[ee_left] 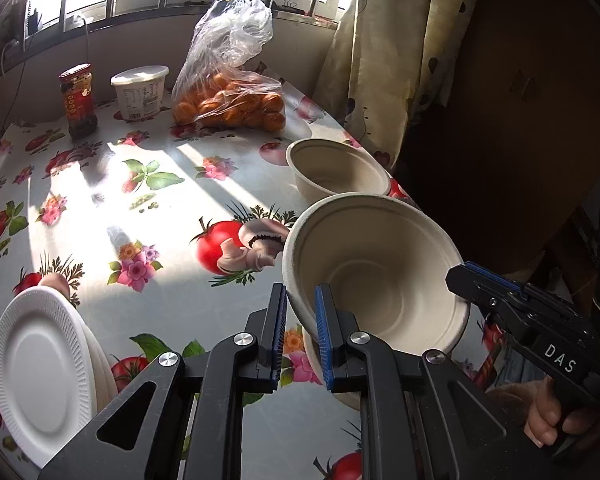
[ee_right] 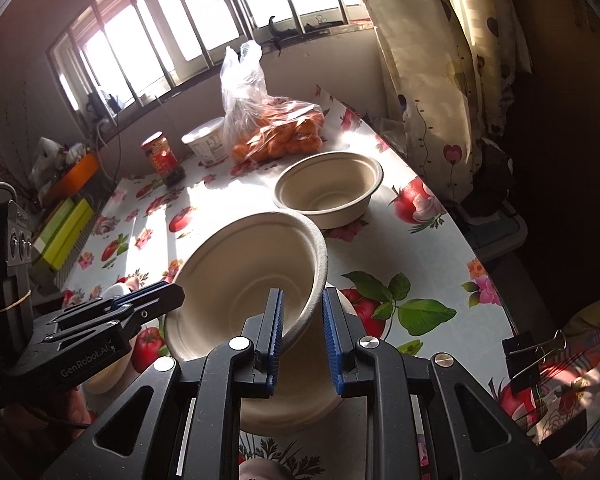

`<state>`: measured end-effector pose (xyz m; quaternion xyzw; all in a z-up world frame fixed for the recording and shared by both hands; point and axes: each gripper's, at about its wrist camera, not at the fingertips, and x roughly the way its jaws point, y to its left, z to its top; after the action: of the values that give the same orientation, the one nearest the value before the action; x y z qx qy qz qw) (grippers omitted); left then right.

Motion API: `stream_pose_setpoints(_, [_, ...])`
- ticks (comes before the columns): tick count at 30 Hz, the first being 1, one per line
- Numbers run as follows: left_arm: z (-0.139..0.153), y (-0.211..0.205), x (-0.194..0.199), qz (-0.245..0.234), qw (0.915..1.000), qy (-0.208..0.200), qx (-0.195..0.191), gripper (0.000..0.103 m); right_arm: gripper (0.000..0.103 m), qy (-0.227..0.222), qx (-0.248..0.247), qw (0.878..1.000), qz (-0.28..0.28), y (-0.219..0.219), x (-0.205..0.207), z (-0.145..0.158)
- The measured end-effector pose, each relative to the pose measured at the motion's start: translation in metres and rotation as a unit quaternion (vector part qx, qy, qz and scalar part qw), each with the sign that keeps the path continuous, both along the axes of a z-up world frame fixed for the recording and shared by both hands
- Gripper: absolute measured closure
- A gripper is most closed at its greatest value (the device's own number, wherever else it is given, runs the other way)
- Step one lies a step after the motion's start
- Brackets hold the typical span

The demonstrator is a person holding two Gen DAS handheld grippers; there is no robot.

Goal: Organize plates and bowls

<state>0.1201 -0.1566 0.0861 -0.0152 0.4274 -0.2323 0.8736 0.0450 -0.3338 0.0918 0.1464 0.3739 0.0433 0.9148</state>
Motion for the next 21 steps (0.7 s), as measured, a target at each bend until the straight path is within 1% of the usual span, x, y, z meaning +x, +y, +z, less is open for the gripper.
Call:
stream_pose_setpoints(6, [-0.008,-0.008,-0.004,-0.011,0.9999,0.01,0.005,0.088,0.083,0.008,0.007,1.0,-0.011,-0.007,-0.008,-0.008])
stream_pose_setpoints(21, [-0.013,-0.013,-0.011,-0.017,0.9997,0.016,0.008,0.088,0.083,0.007,0.01,1.0,-0.015,-0.011,-0.016,-0.009])
